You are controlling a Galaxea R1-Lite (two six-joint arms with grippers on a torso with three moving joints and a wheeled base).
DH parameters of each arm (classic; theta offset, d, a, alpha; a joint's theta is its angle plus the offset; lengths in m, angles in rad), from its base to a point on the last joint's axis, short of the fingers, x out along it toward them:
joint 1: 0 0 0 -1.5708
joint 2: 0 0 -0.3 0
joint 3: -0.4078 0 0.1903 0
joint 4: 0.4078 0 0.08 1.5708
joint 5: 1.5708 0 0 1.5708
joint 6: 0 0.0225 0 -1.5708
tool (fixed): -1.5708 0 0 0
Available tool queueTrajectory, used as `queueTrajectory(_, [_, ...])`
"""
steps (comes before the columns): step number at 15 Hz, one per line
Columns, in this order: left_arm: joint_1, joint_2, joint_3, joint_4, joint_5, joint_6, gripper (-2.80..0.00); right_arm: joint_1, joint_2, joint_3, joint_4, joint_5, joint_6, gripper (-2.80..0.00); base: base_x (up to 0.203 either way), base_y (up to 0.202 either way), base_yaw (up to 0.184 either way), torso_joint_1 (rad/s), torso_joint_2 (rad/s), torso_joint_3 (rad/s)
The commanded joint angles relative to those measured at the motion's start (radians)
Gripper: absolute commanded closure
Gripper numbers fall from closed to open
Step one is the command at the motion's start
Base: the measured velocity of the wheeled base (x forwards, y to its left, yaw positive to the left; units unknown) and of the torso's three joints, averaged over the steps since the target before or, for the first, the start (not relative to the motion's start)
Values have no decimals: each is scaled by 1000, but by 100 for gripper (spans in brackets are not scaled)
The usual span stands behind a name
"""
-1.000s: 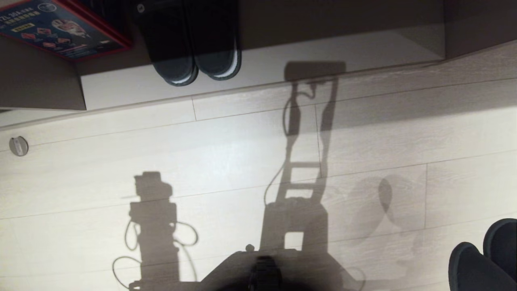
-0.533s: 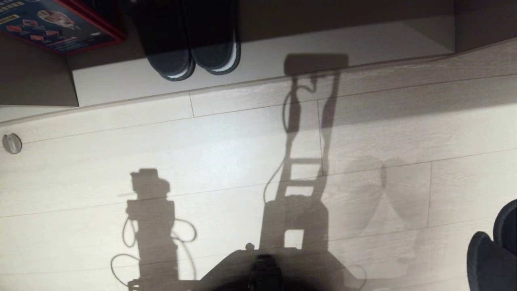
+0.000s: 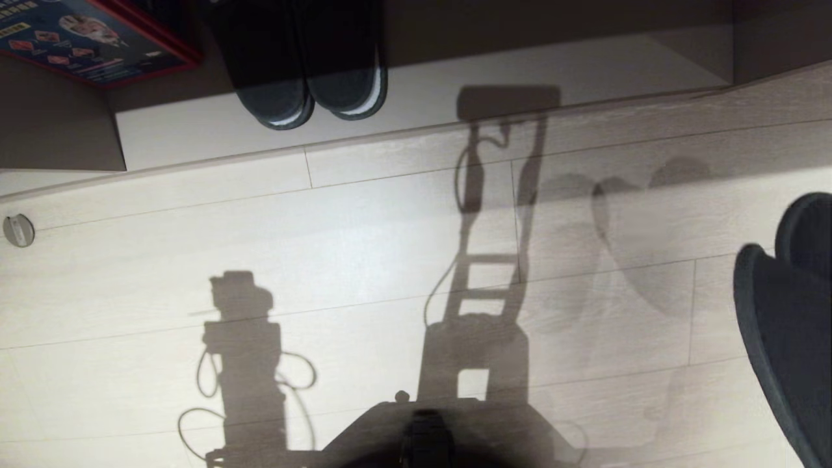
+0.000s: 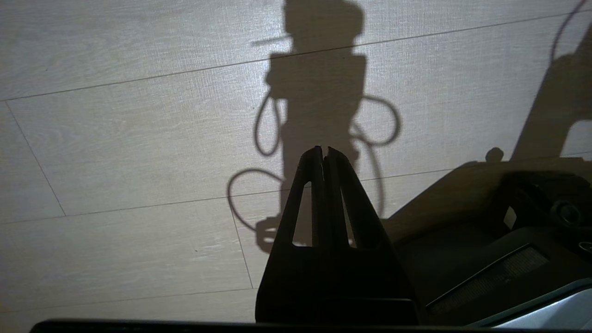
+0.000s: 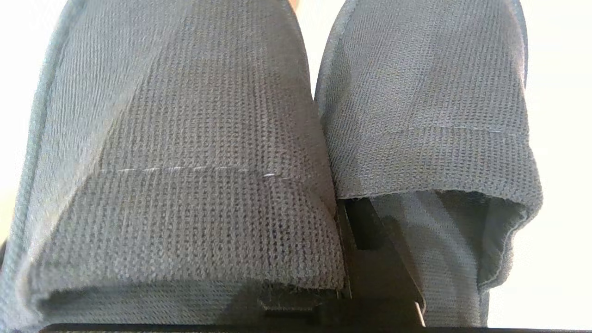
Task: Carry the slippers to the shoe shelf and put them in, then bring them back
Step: Place the slippers into the shoe cabinet
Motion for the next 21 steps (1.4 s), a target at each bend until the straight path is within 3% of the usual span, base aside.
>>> queueTrajectory(1, [0,-1,2,0,1,1,0,16,277,-60,-129,8,-14,0,0,0,0,0,0,0])
queueTrajectory(5, [0,-1,2,0,1,1,0,34,631,-317,-419,31,-49,0,0,0,0,0,0,0])
queueTrajectory(8, [0,-1,2,0,1,1,0,38,795,-545,-561,34,-50,0,0,0,0,0,0,0])
queueTrajectory(14, [0,-1,2,0,1,1,0,39,1042,-799,-707,30,-19,0,0,0,0,0,0,0])
queueTrajectory(21, [0,-1,2,0,1,1,0,39,1252,-1101,-742,-3,-16,0,0,0,0,0,0,0])
